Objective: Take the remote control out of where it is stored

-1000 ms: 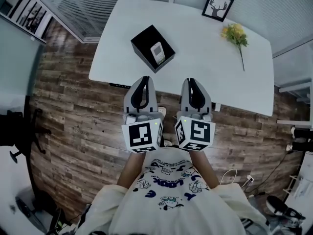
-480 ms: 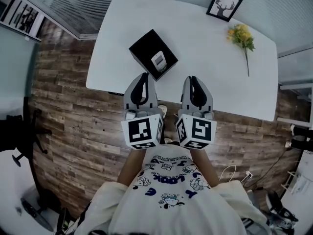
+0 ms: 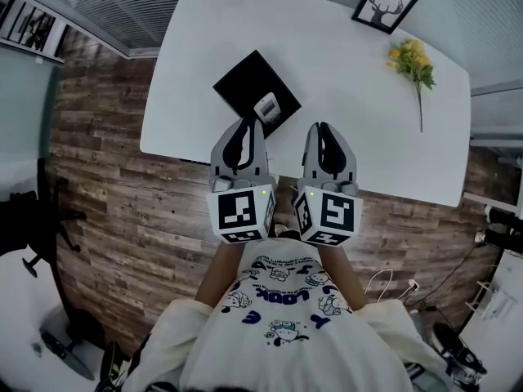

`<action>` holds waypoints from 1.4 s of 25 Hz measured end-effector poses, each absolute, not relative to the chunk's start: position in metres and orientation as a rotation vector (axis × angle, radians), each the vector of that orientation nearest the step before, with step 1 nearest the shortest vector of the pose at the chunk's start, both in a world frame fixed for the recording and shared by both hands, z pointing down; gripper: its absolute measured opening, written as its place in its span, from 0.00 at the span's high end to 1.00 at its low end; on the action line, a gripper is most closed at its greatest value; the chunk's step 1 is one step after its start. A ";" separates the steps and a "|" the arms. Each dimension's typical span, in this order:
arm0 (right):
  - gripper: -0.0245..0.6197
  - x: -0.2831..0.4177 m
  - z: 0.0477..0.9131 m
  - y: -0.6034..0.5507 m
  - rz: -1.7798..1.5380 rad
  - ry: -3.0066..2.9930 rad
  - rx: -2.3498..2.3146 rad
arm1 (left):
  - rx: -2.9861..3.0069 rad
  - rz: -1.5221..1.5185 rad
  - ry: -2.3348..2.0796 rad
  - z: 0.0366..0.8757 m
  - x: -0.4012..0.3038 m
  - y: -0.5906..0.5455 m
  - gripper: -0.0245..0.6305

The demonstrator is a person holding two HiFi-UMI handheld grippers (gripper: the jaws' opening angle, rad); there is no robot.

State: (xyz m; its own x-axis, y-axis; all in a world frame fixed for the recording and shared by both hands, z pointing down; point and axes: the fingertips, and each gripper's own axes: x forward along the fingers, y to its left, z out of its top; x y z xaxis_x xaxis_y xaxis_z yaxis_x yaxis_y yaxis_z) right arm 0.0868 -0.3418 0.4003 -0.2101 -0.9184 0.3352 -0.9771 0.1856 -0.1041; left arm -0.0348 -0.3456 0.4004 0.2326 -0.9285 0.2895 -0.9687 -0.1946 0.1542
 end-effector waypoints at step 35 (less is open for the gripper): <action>0.88 0.085 0.453 -0.401 0.566 -2.168 1.800 | 2.203 0.487 -1.414 0.495 -0.010 -0.402 0.65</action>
